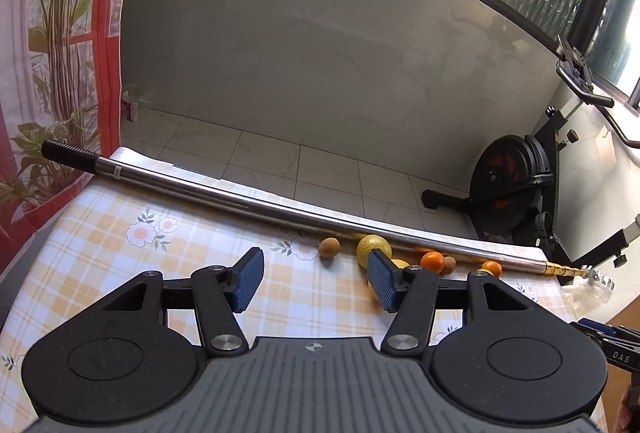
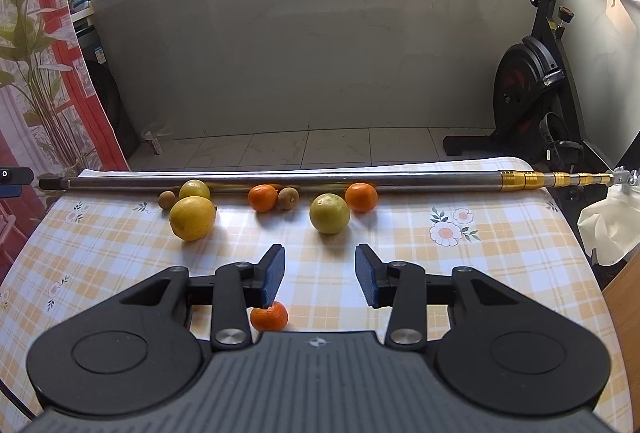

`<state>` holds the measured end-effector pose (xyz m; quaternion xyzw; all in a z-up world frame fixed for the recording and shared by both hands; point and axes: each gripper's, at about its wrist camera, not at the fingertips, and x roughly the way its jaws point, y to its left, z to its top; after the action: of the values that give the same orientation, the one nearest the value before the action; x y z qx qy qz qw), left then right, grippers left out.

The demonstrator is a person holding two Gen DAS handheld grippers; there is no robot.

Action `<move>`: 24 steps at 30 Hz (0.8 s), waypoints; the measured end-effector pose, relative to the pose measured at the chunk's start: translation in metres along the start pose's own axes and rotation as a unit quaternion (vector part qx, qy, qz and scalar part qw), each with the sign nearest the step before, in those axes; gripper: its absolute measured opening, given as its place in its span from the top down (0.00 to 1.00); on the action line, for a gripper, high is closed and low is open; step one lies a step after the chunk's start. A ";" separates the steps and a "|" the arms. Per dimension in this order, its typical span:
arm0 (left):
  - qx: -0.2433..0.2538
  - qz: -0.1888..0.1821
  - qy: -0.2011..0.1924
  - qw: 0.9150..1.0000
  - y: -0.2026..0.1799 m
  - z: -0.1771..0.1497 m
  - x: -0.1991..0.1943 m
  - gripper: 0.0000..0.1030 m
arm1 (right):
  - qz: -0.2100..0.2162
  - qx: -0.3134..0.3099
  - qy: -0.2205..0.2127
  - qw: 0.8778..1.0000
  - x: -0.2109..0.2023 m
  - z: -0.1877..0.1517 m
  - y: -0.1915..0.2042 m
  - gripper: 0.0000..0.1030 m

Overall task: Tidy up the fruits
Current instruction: 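Grasp a brown kiwi with the left tool while the right tool approaches an orange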

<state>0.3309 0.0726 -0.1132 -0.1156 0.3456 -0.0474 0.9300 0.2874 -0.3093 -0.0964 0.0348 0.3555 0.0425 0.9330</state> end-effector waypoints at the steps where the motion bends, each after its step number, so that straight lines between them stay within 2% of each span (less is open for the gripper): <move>1: 0.000 0.001 -0.001 1.000 -0.003 0.003 0.005 0.42 | 0.000 0.002 0.000 1.000 0.004 0.002 -0.002 0.59; 4: 0.005 0.002 0.000 1.000 -0.010 0.009 0.024 0.42 | 0.000 0.010 0.001 1.000 0.016 0.008 -0.009 0.59; 8: 0.019 0.003 0.023 1.000 -0.017 0.012 0.061 0.43 | -0.002 0.023 0.010 1.000 0.036 0.013 -0.018 0.59; 12: 0.051 0.018 0.034 0.998 -0.022 0.007 0.097 0.50 | 0.000 0.035 0.023 0.999 0.054 0.014 -0.027 0.59; 15: 0.090 0.017 0.039 0.995 -0.027 -0.003 0.120 0.61 | 0.005 0.047 0.030 0.998 0.066 0.012 -0.034 0.59; 18: 0.126 0.011 0.035 0.991 -0.033 -0.014 0.141 0.62 | 0.008 0.057 0.038 0.998 0.077 0.009 -0.040 0.59; 24: 0.108 -0.006 0.037 0.993 -0.027 -0.018 0.173 0.62 | 0.008 0.067 0.050 0.996 0.093 0.005 -0.046 0.59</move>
<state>0.4495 0.0137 -0.2291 -0.0149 0.3720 -0.0938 0.9234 0.3621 -0.3460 -0.1586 0.0977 0.4034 0.0279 0.9094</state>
